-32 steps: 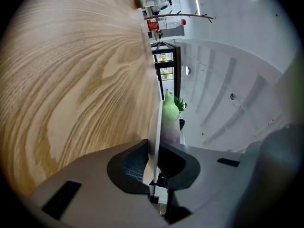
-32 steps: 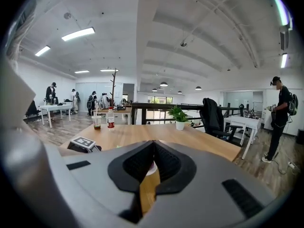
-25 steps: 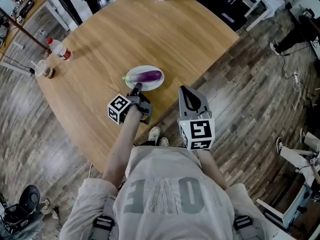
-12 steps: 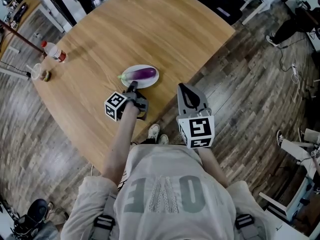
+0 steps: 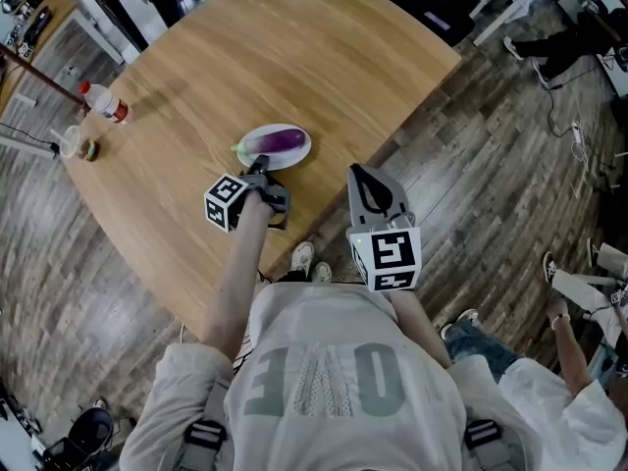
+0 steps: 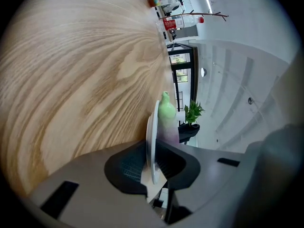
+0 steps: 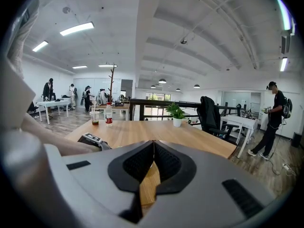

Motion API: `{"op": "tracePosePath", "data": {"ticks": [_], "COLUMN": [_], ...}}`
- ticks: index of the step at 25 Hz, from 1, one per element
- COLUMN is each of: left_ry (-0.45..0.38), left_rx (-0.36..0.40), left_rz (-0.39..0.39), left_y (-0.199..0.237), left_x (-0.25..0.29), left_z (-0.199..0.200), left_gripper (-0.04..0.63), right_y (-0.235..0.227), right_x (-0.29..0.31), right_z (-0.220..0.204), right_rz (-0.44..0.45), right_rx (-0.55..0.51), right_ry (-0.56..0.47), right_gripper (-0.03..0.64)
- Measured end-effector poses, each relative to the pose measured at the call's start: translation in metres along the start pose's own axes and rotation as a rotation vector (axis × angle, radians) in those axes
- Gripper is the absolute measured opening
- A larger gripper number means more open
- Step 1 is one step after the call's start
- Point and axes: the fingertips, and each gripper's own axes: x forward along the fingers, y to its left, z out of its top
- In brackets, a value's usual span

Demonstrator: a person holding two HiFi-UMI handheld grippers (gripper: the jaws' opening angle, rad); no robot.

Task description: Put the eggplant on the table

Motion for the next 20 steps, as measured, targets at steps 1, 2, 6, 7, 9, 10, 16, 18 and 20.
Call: {"op": "tracePosePath", "data": {"ticks": [1, 2, 6, 7, 9, 10, 16, 18, 20], "left_ry": [-0.005, -0.009, -0.026, -0.030, -0.038, -0.040, -0.033, -0.032, -0.038], "left_rx": [-0.001, -0.004, -0.051, -0.059, -0.075, -0.080, -0.113, -0.113, -0.114], "left_rz": [0.017, 0.029, 0.037, 0.044, 0.060, 0.065, 0.035, 0.022, 0.013], "left_y": [0.000, 0.000, -0.009, -0.011, -0.013, -0.014, -0.019, -0.023, -0.027], "left_x": [0.000, -0.001, 0.000, 0.000, 0.001, 0.000, -0.003, -0.005, -0.008], "left_z": [0.001, 0.001, 0.005, 0.007, 0.008, 0.008, 0.005, 0.003, 0.002], "left_gripper": [0.040, 0.054, 0.193, 0.227, 0.267, 0.277, 0.293, 0.295, 0.300], "right_y": [0.000, 0.000, 0.001, 0.002, 0.002, 0.002, 0.003, 0.004, 0.004], "right_x": [0.000, 0.000, -0.001, 0.000, 0.000, -0.001, -0.003, -0.004, -0.005], "right_z": [0.000, -0.001, 0.000, 0.000, 0.000, 0.001, 0.001, 0.002, 0.003], "right_rz": [0.000, 0.000, -0.004, -0.006, -0.008, -0.008, -0.010, -0.008, -0.006], "right_rx": [0.000, 0.001, 0.001, 0.001, 0.000, -0.001, -0.002, -0.003, -0.004], "right_ry": [0.001, 0.001, -0.003, -0.004, -0.008, -0.010, -0.016, -0.019, -0.023], "right_gripper": [0.018, 0.018, 0.018, 0.018, 0.018, 0.018, 0.018, 0.018, 0.018]}}
